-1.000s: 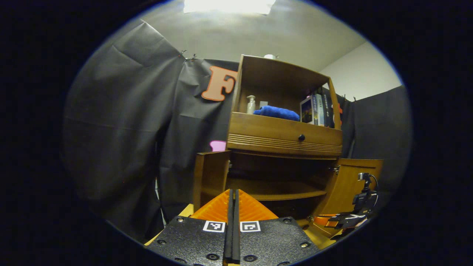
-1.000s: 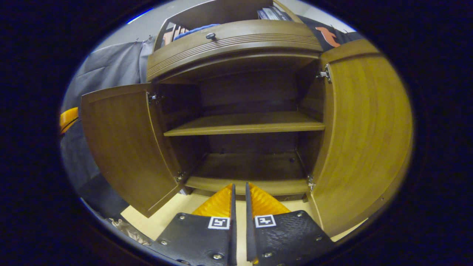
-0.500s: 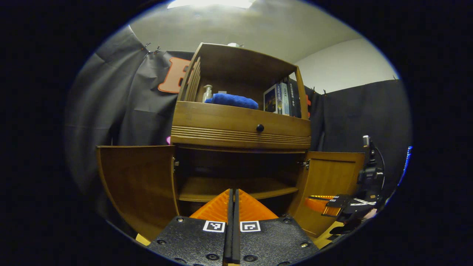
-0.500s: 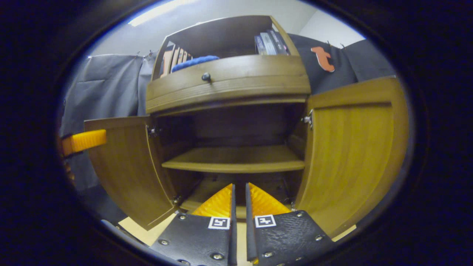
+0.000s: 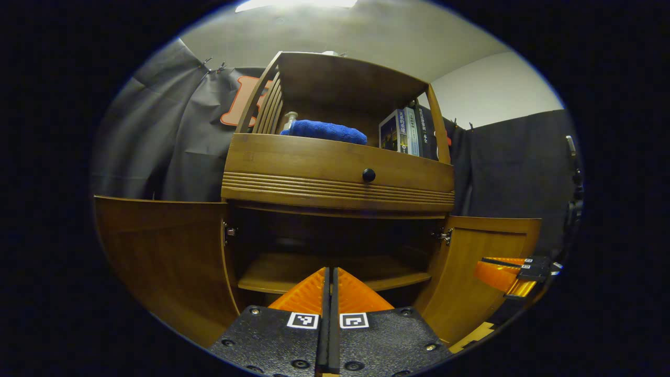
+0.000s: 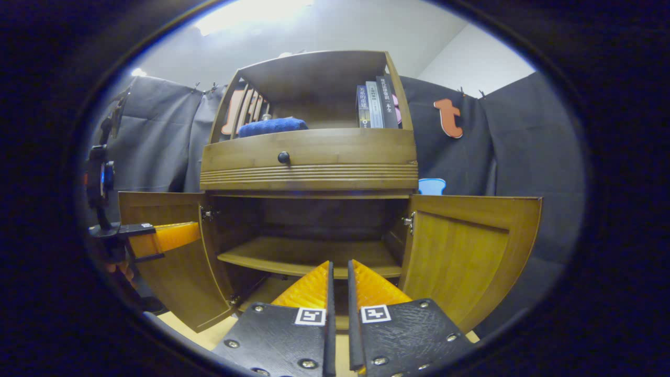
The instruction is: Open the right door of the double-door shoe cabinet with the right hand, and open the left door with the left hand.
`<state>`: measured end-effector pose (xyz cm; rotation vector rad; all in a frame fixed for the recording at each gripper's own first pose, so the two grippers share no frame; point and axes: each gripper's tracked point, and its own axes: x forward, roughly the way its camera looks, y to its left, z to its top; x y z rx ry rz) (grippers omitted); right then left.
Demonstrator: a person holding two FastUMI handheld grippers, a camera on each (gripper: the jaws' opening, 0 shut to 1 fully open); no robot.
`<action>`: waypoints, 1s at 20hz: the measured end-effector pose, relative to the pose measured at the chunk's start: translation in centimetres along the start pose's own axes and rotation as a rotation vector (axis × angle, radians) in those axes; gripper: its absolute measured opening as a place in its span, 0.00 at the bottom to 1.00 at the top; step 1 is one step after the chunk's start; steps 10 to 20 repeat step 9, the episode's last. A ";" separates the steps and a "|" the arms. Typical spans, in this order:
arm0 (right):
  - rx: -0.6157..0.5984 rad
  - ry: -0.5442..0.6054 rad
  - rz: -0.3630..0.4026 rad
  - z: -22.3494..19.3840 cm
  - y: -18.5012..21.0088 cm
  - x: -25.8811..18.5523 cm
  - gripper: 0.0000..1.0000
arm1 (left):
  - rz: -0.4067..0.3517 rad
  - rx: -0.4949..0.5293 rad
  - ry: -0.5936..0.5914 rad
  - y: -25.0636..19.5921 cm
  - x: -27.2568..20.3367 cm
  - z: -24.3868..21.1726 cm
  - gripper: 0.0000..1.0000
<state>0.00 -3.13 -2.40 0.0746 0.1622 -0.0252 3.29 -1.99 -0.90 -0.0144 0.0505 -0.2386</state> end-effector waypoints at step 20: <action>0.025 -0.012 -0.035 0.7 -1.2 -0.1 0.10 | 0.123 0.026 -0.046 -0.5 -0.7 0.8 0.00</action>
